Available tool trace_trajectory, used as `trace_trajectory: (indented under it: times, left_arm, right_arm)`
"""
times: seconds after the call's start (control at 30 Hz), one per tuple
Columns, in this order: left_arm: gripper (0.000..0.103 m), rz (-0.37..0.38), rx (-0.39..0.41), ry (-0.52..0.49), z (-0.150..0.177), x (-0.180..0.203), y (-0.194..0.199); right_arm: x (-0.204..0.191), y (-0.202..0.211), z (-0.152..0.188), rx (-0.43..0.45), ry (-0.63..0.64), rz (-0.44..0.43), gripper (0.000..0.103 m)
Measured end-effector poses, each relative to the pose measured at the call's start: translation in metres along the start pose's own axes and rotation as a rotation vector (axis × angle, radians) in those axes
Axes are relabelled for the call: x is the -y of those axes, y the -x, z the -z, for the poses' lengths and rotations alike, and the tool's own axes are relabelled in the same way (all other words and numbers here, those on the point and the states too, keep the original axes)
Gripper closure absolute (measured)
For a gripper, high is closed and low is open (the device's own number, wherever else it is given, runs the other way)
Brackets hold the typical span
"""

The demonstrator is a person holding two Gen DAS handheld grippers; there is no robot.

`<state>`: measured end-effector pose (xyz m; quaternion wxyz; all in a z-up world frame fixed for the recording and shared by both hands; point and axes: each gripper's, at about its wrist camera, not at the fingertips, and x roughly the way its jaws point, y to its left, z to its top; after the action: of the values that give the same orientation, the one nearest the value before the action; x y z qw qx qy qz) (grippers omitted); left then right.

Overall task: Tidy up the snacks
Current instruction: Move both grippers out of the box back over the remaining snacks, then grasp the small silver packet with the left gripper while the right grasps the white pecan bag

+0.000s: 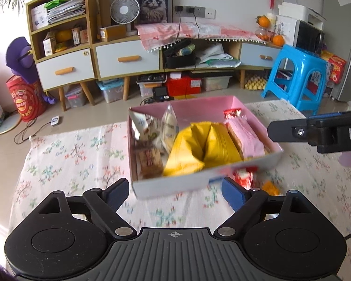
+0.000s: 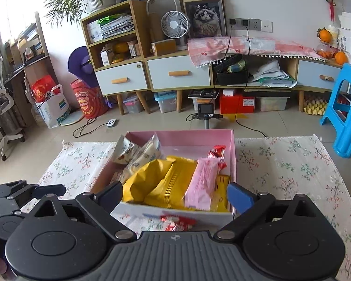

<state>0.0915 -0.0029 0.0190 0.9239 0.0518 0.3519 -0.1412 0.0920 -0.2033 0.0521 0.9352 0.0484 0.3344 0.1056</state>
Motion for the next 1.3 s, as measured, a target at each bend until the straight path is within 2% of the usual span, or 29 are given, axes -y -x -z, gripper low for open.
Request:
trace_trajectory:
  times: [0.27, 0.43, 0.57, 0.83, 1.07, 1.2, 1.3]
  left_arm:
    - [0.010, 0.012, 0.011, 0.032, 0.027, -0.008, 0.029]
    - [0.009, 0.050, 0.023, 0.052, 0.043, -0.015, 0.037]
    - [0.009, 0.087, 0.019, 0.037, 0.057, -0.017, 0.038]
    - [0.009, 0.143, -0.003, 0.031, 0.092, -0.027, 0.044]
    - [0.009, 0.179, -0.002, -0.021, 0.114, -0.029, 0.048]
    - [0.009, 0.174, -0.010, -0.062, 0.122, -0.029, 0.043]
    - [0.010, 0.166, -0.018, -0.042, 0.125, -0.035, 0.039]
  right_arm:
    - [-0.021, 0.019, 0.029, 0.005, 0.118, -0.009, 0.013]
    - [-0.031, 0.024, 0.044, 0.012, 0.199, -0.036, 0.013]
    - [-0.036, 0.026, 0.054, -0.003, 0.227, -0.086, 0.012]
    - [-0.052, 0.033, 0.084, 0.036, 0.353, -0.131, 0.012]
    - [-0.052, 0.039, 0.112, 0.042, 0.452, -0.180, 0.010]
    - [-0.052, 0.039, 0.121, 0.034, 0.471, -0.207, 0.010]
    - [-0.056, 0.036, 0.124, 0.032, 0.472, -0.227, 0.010]
